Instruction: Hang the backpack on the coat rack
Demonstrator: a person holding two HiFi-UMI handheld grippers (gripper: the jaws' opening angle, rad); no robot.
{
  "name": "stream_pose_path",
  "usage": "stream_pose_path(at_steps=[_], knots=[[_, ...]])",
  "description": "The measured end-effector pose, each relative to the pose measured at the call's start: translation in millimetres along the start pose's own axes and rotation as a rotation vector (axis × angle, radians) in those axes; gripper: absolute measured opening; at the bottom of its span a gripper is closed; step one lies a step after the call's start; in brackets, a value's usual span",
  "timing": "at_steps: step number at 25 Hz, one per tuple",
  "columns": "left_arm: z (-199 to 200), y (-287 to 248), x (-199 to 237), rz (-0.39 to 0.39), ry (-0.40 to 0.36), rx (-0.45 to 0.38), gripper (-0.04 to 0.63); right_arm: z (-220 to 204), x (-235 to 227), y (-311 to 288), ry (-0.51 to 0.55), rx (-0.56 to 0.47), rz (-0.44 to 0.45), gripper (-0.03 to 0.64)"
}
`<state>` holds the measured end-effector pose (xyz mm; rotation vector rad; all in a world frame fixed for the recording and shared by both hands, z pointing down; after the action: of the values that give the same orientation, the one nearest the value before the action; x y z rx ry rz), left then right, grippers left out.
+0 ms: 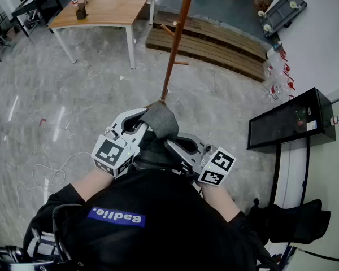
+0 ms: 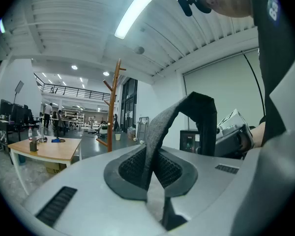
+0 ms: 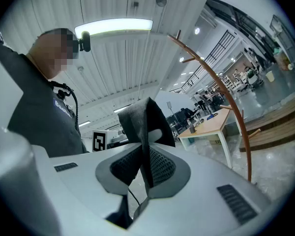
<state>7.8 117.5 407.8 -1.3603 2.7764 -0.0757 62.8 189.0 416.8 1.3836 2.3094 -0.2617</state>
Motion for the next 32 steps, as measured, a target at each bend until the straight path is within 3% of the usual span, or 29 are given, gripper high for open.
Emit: stream_pose_path(at_steps=[13,27,32], knots=[[-1.3,-2.4,3.2,0.019,0.012,0.010,0.037,1.1,-4.1,-3.1,-0.017,0.003,0.030,0.040],[24.0,-39.9,39.8,0.181,-0.040,-0.027,0.037,35.6,-43.4,-12.4,-0.028,0.027,0.176,0.038],[28.1,-57.4,59.4,0.208,-0.052,-0.026,0.037,49.4,-65.1,-19.4,-0.030,0.029,0.195,0.038]])
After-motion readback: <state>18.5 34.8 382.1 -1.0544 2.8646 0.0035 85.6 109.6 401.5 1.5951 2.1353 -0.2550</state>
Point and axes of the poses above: the fingertips, and each gripper's own axes: y backward along the fingers, x to its left, z out of its top, the point moved 1 cm from there along y, backward along the fingers, and after that the axes turned 1 degree about -y, right-handed, at the moved point
